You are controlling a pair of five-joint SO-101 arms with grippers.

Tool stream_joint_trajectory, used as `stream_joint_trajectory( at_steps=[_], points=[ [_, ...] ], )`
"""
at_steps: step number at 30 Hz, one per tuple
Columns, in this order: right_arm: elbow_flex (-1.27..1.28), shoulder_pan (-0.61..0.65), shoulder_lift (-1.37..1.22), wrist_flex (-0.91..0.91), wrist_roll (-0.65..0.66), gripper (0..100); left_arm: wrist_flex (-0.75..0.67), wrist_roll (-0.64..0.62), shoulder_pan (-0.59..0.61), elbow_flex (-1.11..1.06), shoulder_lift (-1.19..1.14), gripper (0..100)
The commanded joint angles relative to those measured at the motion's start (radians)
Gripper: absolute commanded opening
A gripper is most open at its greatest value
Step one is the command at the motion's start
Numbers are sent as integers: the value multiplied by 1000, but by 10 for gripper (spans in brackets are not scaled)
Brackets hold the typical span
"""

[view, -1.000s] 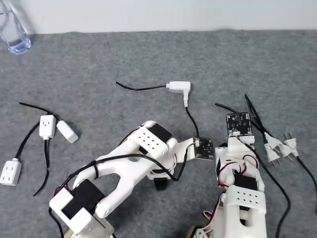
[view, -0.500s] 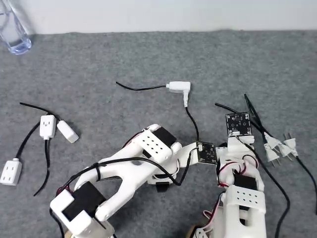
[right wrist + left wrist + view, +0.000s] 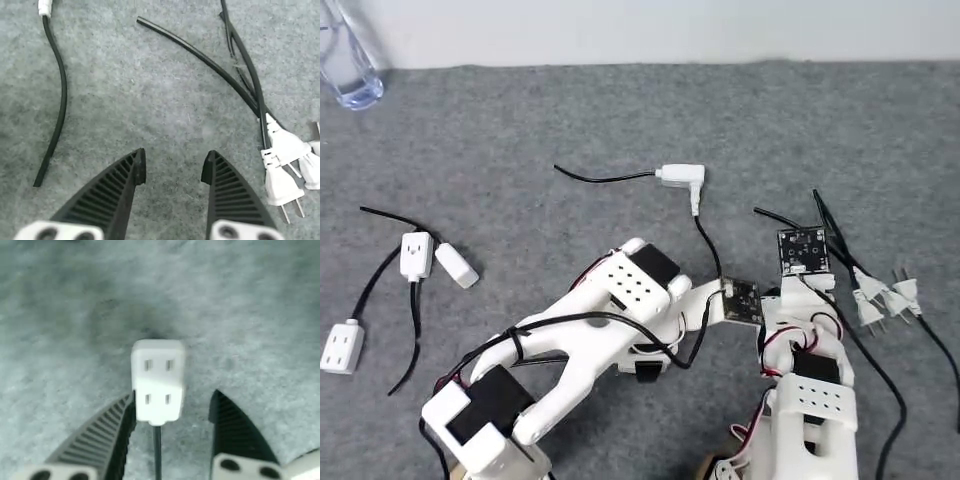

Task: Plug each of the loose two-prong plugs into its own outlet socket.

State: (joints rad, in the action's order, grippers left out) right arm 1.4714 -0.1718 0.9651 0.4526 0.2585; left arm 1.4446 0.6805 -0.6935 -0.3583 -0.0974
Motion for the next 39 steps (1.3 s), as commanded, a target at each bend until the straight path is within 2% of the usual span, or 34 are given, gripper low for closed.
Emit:
stream_joint_trajectory(
  at_steps=[1, 6, 12, 18, 23, 35, 39],
  points=[
    [-38, 13, 7, -19, 9, 190, -81, 26, 18, -31, 28, 222],
    [-38, 13, 7, -19, 9, 190, -218, 28, 101, -73, 21, 267],
    [-41, 5, 7, -21, 3, 187, -293, 28, 100, -189, 21, 276],
    [-46, -22, 7, -24, 0, 187, -304, 28, 100, -209, 21, 276],
    [-46, -84, 7, -53, -74, 187, -400, 28, 106, -239, 21, 272],
    [-46, -88, 7, -58, -78, 187, -416, 48, 109, -225, 23, 14],
    [-46, -88, 7, -58, -78, 187, -411, 132, 141, -171, 23, 14]
  ],
)
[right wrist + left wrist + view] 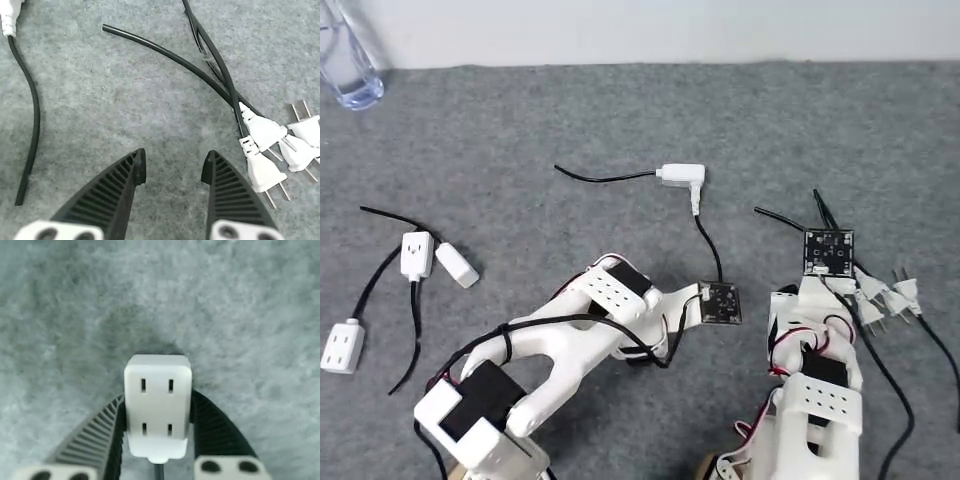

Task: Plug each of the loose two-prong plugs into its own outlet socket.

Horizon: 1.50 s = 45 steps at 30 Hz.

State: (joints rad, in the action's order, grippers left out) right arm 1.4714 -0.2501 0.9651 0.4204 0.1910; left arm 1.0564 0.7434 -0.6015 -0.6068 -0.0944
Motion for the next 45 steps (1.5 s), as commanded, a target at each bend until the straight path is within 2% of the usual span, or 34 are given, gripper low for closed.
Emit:
stream_joint_trajectory(
  at_steps=[1, 6, 9, 20, 29, 32, 39, 45],
  points=[
    [-46, -10, 7, -25, -9, 187, -23, 77, 66, 91, 20, 14],
    [-46, -7, 7, -25, -8, 187, -26, 78, 161, 154, 18, 15],
    [-46, -5, 7, -25, -8, 187, -26, 78, 175, 163, 18, 15],
    [-46, -5, 7, -25, -8, 187, -26, 78, 35, 94, 18, 15],
    [-46, -4, 7, -24, -6, 190, -26, 78, 28, 48, 18, 20],
    [-46, -4, 7, -24, -6, 190, -26, 74, 34, 48, 18, 67],
    [-46, 13, 7, -24, -5, 190, -23, 72, 55, 56, 20, 268],
    [-46, 12, 7, -24, -5, 190, -25, 72, 55, 56, 20, 292]
  ],
)
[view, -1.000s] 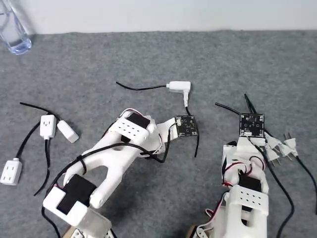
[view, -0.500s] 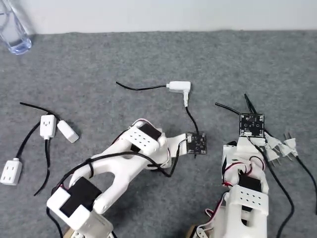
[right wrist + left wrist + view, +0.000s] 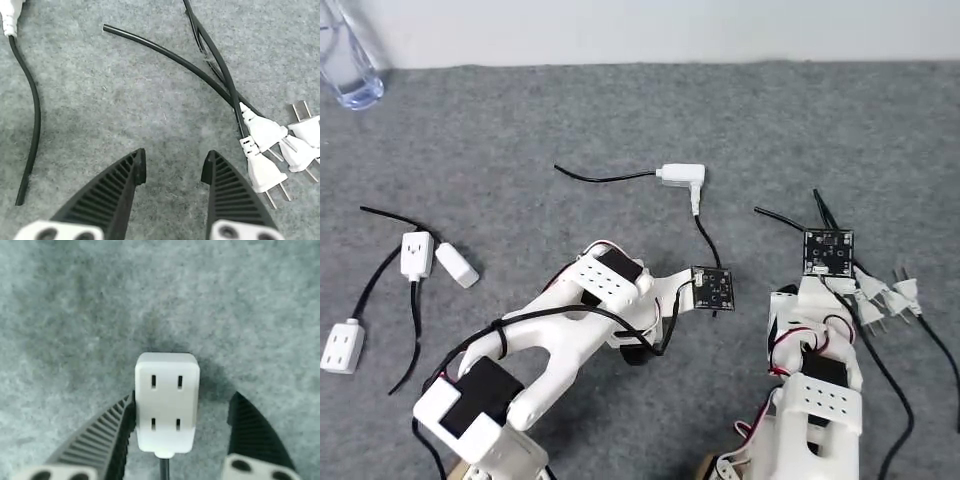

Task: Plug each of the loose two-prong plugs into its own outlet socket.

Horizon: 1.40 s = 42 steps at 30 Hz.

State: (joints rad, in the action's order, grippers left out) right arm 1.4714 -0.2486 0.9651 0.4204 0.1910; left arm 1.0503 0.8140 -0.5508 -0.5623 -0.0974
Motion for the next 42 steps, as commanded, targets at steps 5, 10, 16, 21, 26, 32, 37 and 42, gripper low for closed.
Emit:
stream_joint_trajectory(
  at_steps=[5, 10, 16, 21, 26, 32, 37, 42],
  points=[
    [-46, 7, 7, -24, -5, 190, 25, -44, 14, 91, 34, 293],
    [-46, 4, 7, -24, -5, 188, 247, -107, 58, 285, 35, 291],
    [-46, 4, 7, -25, -6, 189, 531, -301, 55, 602, 120, 290],
    [-46, 5, 7, -25, -6, 190, 680, -496, 69, 891, 351, 290],
    [-46, 5, 7, -22, -6, 190, 701, -666, 233, 774, 549, 290],
    [-95, 4, 16, 84, 21, 187, 583, -692, 345, 272, 764, 290],
    [-356, -38, 16, 466, 44, 187, 301, -526, 410, -183, 1010, 291],
    [-609, -147, 5, 705, 222, 186, 54, -519, 494, -489, 1169, 291]
  ],
)
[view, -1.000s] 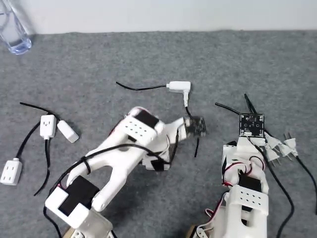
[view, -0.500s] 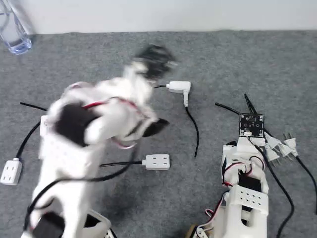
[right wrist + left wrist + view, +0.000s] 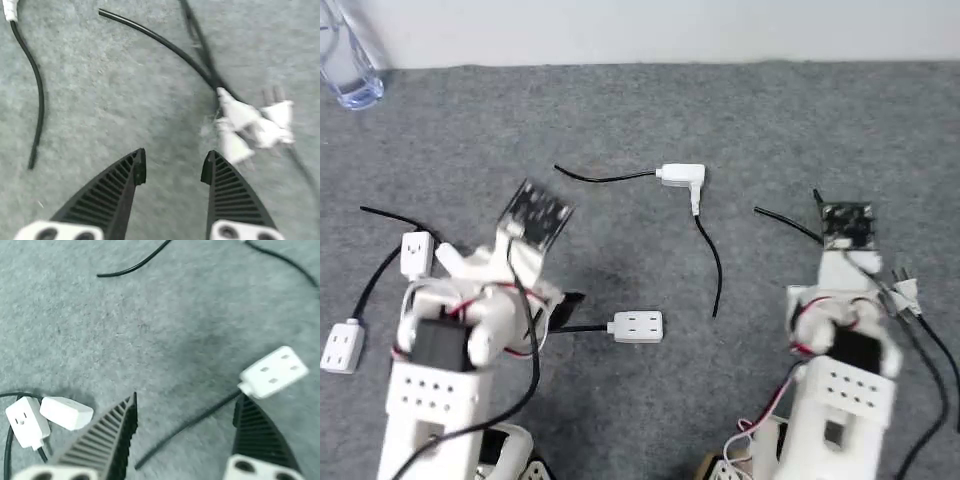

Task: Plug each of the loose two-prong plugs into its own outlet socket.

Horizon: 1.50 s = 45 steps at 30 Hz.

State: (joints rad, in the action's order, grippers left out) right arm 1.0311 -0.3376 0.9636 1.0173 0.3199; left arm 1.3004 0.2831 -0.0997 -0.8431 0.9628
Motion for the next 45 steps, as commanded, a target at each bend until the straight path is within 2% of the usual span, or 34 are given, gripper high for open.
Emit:
stream_joint_trajectory(
  at_steps=[1, 7, 13, 19, 25, 34, 39, 45],
  points=[
    [-186, -70, 7, 125, 130, 186, -235, 8, 41, -251, 117, 291],
    [-203, -91, -99, 130, 222, 186, -439, -199, 41, -430, 117, 291],
    [-334, -160, -460, 56, 256, 186, -667, -215, 49, -627, 124, 291],
    [-614, -234, -852, 64, 367, 186, -707, -221, 43, -631, 118, 291],
    [-746, -236, -1090, 58, 439, 186, -755, -222, 41, -647, 117, 291],
    [-795, -251, -1184, 59, 454, 184, -755, -219, 41, -648, 117, 291],
    [-787, -251, -1204, 67, 480, 61, -755, -219, 41, -650, 117, 291],
    [-740, -243, -1205, 127, 482, 53, -755, -219, 40, -650, 117, 291]
  ],
)
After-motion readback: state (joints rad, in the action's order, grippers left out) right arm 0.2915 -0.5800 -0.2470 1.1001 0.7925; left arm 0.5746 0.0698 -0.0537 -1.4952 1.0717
